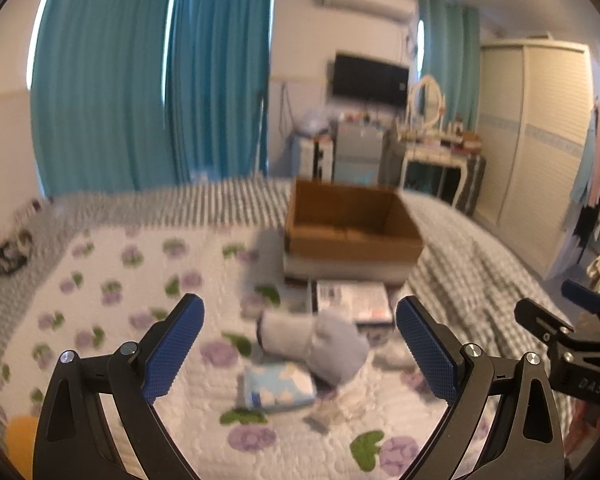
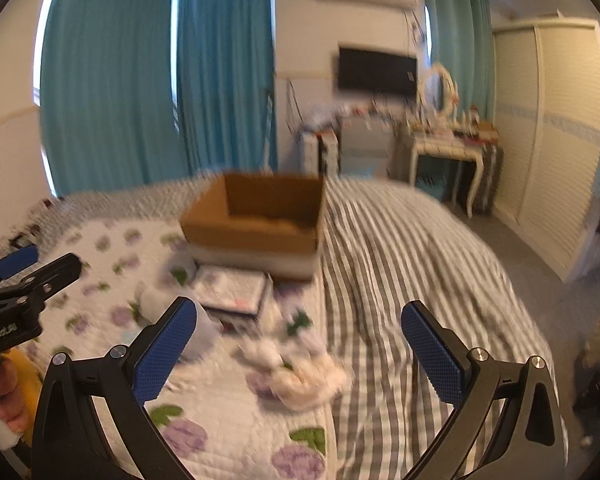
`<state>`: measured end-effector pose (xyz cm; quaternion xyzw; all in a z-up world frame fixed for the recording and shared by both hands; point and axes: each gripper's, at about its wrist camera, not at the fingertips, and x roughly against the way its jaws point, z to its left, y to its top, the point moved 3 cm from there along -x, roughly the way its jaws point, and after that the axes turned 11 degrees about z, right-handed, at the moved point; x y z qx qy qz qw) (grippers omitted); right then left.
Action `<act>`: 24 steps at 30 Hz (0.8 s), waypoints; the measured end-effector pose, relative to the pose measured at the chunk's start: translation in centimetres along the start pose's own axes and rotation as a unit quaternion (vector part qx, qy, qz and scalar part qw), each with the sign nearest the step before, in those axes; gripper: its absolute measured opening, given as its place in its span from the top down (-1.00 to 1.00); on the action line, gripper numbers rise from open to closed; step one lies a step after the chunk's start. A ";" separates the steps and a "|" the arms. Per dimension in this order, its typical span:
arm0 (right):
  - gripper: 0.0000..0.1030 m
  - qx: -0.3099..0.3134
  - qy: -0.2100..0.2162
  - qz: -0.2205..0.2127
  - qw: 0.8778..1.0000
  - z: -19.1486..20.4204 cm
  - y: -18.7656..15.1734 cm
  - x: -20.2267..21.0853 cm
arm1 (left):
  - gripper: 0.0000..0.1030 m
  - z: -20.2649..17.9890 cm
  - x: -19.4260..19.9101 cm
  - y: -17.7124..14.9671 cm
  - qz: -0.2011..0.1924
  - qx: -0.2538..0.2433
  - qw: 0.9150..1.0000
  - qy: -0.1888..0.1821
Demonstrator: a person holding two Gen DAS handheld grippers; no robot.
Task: Organize soft objects
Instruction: 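Grasp the white lace glove with left tool while right tool grasps cream cloth bundle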
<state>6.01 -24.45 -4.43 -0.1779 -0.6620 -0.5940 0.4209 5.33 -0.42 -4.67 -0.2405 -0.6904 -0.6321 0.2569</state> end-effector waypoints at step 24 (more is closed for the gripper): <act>0.38 -0.053 -0.026 0.228 0.972 -1.2 -5.1 -14.1 | -0.33 -4.5 -11.6 -8.6 0.217 -0.039 0.972 -0.084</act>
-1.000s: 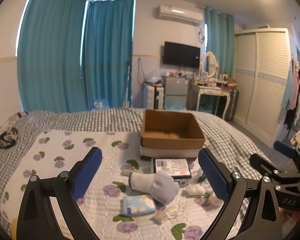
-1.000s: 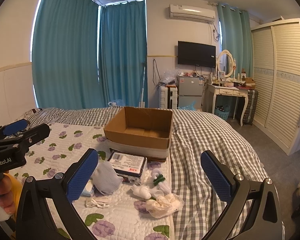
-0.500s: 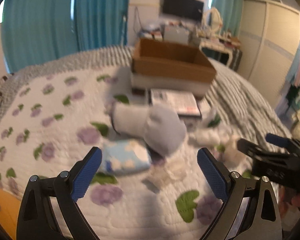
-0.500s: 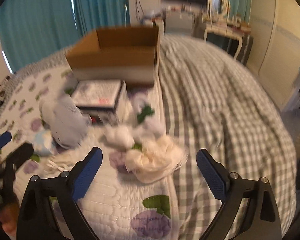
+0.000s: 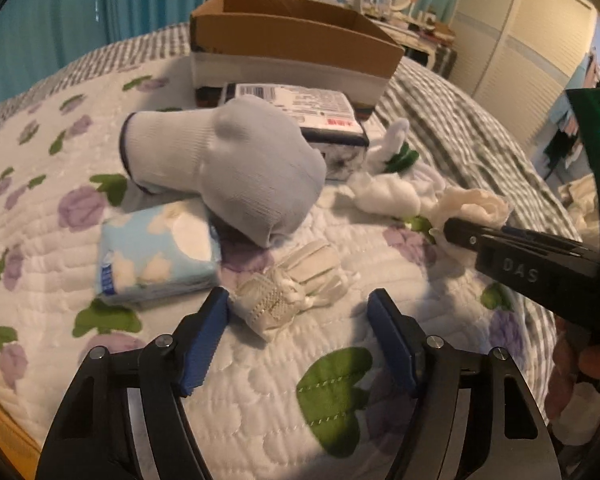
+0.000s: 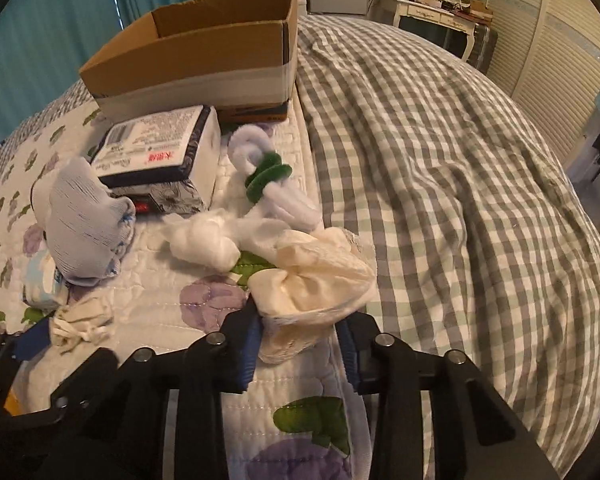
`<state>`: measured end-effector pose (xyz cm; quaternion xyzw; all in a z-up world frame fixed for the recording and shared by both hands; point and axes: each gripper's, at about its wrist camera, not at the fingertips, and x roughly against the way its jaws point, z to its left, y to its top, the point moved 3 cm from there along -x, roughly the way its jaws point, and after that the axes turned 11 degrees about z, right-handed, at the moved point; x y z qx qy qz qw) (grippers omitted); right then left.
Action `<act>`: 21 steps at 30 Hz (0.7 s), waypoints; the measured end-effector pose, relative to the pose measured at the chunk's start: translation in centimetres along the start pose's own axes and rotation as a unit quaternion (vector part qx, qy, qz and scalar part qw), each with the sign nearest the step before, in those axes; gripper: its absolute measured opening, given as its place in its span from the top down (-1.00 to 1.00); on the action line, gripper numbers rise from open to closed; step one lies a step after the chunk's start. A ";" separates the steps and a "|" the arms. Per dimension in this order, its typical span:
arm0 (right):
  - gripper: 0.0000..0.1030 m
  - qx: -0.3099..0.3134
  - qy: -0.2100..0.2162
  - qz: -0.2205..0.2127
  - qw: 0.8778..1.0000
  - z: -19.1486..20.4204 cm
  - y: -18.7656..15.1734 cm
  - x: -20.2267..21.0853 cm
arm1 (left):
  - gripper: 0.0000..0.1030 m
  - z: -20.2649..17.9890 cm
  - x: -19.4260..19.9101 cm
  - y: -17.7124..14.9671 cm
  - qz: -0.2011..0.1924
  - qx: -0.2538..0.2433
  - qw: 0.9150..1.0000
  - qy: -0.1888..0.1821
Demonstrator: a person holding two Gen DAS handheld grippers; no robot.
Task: Organize soft objects
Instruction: 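Grasp the white lace glove with left tool while right tool grasps cream cloth bundle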
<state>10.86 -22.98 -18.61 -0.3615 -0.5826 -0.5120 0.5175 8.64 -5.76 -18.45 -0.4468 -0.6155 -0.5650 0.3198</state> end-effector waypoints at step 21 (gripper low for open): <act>0.47 0.013 0.032 -0.066 0.997 0.7 -1.1 5.9 | 0.44 -0.3 3.3 0.2 -0.038 -0.034 0.998 -0.037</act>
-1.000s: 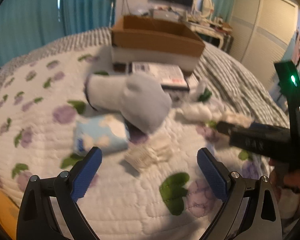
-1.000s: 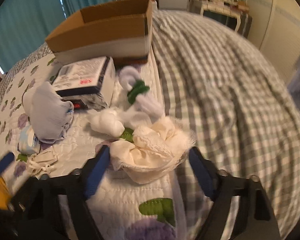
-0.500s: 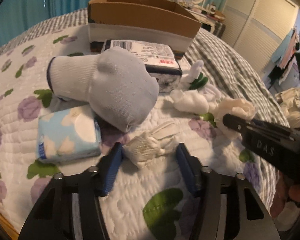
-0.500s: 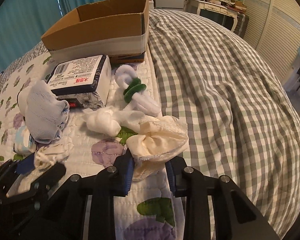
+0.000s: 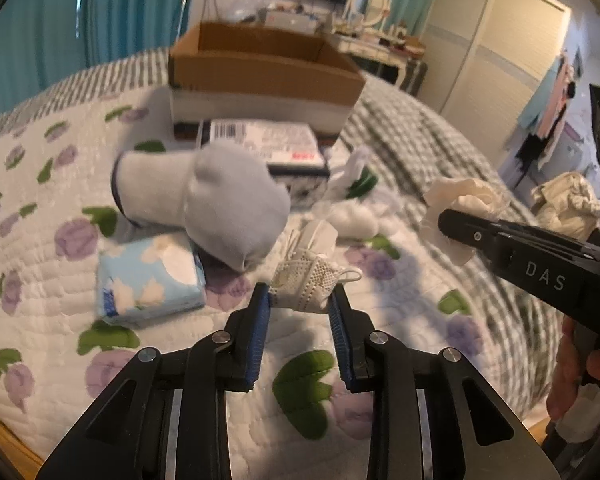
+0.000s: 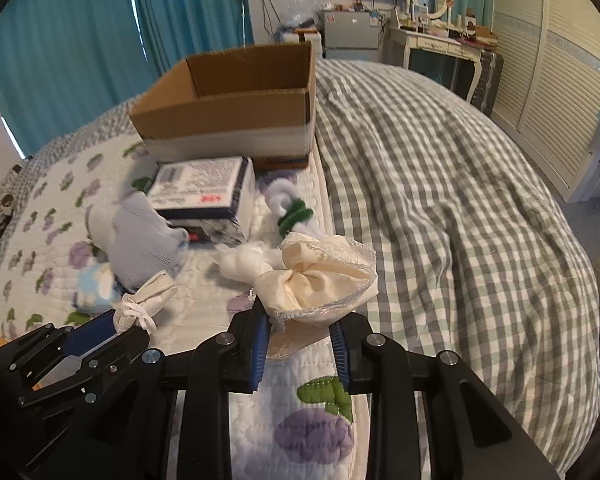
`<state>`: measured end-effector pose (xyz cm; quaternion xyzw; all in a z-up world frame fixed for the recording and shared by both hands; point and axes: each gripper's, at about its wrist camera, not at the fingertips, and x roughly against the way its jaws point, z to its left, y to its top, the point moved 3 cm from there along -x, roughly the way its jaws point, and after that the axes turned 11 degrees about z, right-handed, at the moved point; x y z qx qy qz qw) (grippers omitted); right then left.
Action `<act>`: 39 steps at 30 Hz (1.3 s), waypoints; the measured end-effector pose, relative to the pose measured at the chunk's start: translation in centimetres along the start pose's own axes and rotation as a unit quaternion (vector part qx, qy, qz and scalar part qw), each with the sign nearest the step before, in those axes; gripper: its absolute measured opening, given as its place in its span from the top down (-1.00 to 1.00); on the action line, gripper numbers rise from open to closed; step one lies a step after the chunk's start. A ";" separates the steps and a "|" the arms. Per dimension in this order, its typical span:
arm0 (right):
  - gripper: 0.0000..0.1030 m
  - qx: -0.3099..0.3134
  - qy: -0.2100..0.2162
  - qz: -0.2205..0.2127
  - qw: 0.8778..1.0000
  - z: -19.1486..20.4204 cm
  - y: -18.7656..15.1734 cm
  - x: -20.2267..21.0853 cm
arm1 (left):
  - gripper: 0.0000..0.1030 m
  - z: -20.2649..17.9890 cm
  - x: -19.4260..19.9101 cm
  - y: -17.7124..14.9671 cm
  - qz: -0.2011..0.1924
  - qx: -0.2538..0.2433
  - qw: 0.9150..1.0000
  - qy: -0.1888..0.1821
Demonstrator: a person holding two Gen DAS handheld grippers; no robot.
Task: Organize soft objects
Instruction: 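Grasp the white lace glove with left tool while right tool grasps cream cloth bundle, then carry both items over the cardboard box and open both tools to drop them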
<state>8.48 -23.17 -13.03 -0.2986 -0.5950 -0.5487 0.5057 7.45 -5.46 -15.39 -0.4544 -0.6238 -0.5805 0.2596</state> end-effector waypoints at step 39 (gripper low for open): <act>-0.60 0.051 0.062 -0.098 0.992 2.8 24.7 -4.6 | -0.52 7.1 -4.5 24.0 -0.135 -0.075 0.984 0.086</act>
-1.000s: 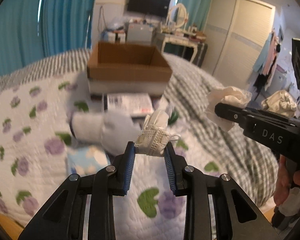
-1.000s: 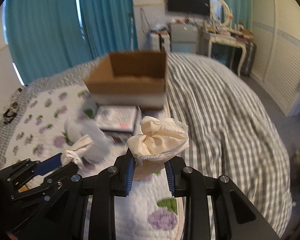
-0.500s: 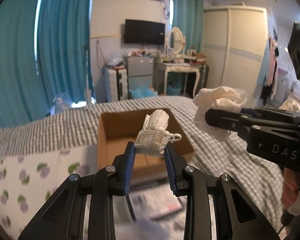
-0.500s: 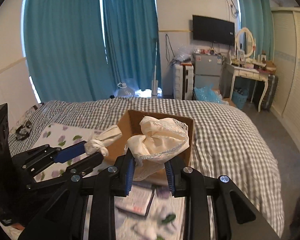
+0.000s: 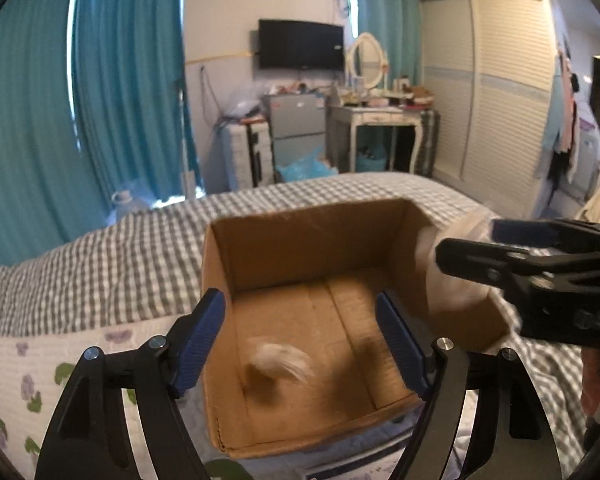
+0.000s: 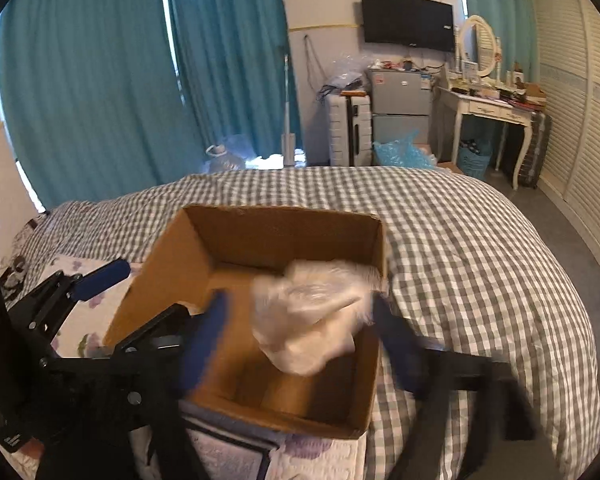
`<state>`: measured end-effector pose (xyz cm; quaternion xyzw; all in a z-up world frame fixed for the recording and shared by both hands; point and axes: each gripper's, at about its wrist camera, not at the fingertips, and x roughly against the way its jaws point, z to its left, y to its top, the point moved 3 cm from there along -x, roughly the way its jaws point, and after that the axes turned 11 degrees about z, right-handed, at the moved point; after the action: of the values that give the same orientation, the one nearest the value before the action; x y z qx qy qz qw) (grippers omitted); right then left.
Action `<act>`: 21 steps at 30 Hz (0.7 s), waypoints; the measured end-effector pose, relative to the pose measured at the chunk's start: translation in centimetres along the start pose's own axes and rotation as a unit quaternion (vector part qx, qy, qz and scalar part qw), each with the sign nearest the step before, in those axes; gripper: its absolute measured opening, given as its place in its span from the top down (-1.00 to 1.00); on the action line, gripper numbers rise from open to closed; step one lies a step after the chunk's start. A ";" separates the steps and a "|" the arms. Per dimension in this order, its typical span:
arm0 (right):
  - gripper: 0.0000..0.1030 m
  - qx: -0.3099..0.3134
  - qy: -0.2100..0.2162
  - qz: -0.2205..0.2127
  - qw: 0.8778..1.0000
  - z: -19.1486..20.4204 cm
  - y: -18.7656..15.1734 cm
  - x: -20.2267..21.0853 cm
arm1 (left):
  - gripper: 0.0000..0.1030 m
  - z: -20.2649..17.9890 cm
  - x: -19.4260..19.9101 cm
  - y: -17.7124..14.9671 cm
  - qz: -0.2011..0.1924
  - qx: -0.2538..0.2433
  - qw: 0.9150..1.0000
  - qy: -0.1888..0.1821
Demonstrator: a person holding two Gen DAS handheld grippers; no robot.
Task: Organize soft objects
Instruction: 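Carry both items over the cardboard box and open both tools to drop them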
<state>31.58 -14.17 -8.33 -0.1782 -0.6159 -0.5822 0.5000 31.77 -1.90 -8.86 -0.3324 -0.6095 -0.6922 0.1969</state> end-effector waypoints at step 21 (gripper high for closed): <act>-0.82 0.040 -0.034 -0.096 0.994 6.2 -4.6 25.5 | -0.79 -1.6 28.4 -2.2 -0.165 0.000 0.986 0.035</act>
<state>14.26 -19.05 11.27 -0.1178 -0.6694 -0.5959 0.4277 10.00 0.71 9.45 -0.2026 -0.6485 -0.7267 0.1011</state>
